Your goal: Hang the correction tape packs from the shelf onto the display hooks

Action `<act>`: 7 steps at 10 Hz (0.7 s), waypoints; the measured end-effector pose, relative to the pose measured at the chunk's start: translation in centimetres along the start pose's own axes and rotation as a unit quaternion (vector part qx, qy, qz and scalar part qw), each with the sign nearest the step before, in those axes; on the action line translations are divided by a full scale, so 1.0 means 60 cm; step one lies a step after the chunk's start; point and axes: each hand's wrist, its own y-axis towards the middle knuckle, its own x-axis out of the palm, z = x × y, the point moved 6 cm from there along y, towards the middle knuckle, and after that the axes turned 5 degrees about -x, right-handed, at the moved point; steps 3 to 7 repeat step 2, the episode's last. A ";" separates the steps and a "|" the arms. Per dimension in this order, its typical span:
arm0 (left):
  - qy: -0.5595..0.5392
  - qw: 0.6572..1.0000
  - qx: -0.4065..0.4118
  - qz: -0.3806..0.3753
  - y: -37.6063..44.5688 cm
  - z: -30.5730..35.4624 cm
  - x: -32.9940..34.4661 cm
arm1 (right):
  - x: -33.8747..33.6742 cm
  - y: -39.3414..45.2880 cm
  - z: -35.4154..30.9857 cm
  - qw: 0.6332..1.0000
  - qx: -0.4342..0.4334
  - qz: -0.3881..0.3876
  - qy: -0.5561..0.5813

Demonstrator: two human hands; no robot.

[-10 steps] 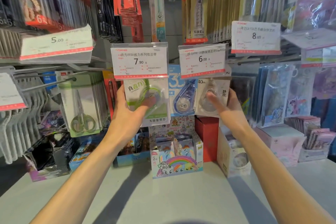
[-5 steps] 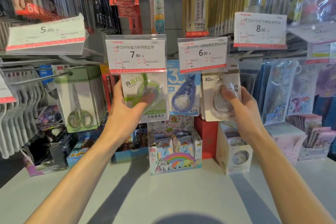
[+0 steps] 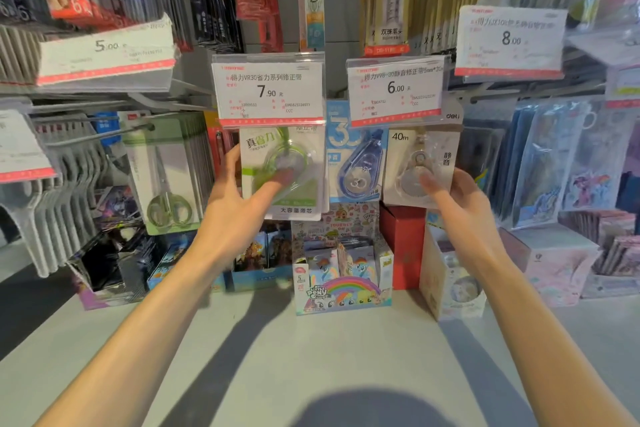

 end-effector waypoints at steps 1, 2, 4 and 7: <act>-0.055 0.998 0.000 0.017 -0.014 -0.008 -0.022 | -0.018 -0.030 -0.002 1.000 0.015 0.011 0.004; -0.053 0.997 0.009 0.059 -0.052 -0.013 -0.058 | -0.047 -0.071 -0.009 0.999 0.004 0.051 0.009; -0.053 0.997 0.009 0.059 -0.052 -0.013 -0.058 | -0.047 -0.071 -0.009 0.999 0.004 0.051 0.009; -0.053 0.997 0.009 0.059 -0.052 -0.013 -0.058 | -0.047 -0.071 -0.009 0.999 0.004 0.051 0.009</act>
